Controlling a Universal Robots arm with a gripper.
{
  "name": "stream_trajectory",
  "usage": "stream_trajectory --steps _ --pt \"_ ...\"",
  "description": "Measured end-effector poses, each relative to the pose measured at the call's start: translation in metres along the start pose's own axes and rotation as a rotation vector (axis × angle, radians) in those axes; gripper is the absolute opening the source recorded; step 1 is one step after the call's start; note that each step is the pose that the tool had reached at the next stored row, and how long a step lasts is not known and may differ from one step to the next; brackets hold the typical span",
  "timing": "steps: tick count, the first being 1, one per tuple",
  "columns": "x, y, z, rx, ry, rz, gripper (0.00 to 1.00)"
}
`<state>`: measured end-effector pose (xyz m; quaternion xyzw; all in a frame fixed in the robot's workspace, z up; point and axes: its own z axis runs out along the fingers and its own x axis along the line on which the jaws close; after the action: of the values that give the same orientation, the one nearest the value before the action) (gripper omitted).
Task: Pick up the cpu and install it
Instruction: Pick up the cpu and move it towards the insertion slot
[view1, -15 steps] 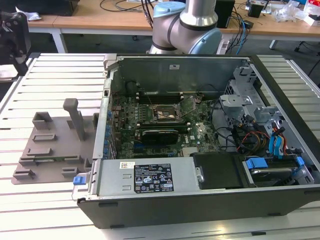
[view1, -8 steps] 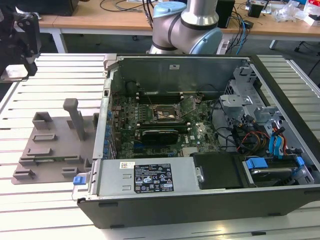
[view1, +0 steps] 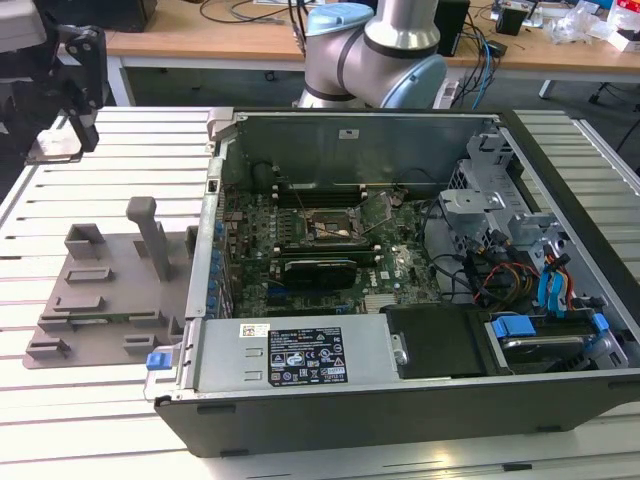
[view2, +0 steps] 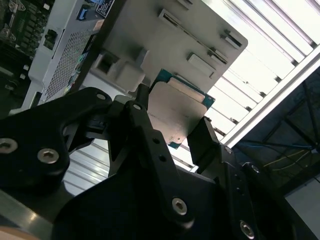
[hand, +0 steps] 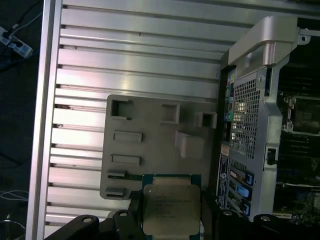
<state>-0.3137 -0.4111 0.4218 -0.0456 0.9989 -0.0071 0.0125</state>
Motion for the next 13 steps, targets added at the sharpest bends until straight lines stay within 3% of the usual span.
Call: stream_trajectory --steps 3,11,13 --pt "-0.011 -0.001 0.0003 0.0 -0.0001 0.0 0.55" --pt "-0.0292 -0.0027 0.0008 0.0001 0.0 0.0 0.55" --pt "-0.0366 -0.0034 0.0009 0.0002 0.0 0.0 0.55"
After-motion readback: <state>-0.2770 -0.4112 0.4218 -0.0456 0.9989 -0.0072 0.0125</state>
